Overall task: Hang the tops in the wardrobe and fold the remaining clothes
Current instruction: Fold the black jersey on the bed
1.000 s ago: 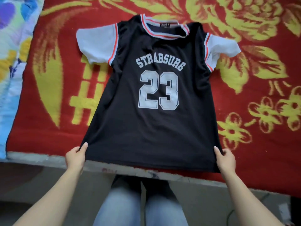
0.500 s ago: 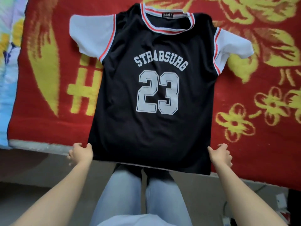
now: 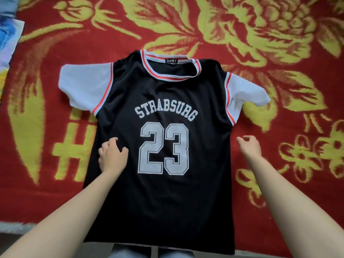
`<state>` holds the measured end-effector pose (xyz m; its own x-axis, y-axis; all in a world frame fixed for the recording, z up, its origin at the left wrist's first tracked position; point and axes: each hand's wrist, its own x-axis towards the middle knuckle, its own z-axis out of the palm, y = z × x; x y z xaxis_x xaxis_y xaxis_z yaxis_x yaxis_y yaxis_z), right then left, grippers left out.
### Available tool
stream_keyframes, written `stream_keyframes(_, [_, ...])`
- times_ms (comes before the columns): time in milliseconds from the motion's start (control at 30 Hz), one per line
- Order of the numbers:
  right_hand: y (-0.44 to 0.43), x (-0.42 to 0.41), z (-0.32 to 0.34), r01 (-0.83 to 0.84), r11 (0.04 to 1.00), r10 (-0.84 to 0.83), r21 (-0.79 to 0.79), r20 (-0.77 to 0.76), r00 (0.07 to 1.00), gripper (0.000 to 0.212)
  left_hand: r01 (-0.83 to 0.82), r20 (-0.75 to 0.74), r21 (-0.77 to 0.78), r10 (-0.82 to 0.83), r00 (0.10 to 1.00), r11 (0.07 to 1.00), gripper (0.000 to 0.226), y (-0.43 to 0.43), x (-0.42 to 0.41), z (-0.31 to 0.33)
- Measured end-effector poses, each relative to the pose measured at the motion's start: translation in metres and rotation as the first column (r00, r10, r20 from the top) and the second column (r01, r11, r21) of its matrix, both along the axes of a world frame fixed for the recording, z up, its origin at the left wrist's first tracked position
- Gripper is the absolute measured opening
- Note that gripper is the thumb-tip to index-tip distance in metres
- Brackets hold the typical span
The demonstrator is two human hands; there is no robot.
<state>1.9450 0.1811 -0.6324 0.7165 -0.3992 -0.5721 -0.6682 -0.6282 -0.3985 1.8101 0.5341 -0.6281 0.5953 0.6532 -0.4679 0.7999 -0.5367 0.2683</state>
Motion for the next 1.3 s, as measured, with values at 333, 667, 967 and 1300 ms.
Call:
stream_keyframes(333, [0.024, 0.078, -0.028, 0.240, 0.931, -0.258, 0.275, 0.030, 0.966, 0.021, 0.673, -0.281, 0.063, -0.634, 0.721, 0.737, 0.077, -0.019, 0.080, -0.043])
stream_keyframes(667, [0.011, 0.092, -0.015, 0.728, 0.437, -0.867, 0.528, 0.033, 0.497, 0.010, 0.660, -0.364, -0.194, -0.678, 0.639, 0.726, 0.083, -0.008, 0.103, -0.055])
stream_keyframes(967, [0.004, 0.077, -0.009, 0.671, 0.272, -0.928, 0.690, 0.005, 0.372, 0.027, 0.661, -0.394, -0.240, -0.694, 0.603, 0.711, 0.093, -0.008, 0.110, -0.053])
stream_keyframes(1300, [0.063, 0.061, 0.001, -0.608, 0.713, 0.648, -0.350, 0.660, 0.380, 0.043, 0.639, -0.409, -0.311, -0.706, 0.578, 0.704, 0.090, -0.006, 0.117, -0.045])
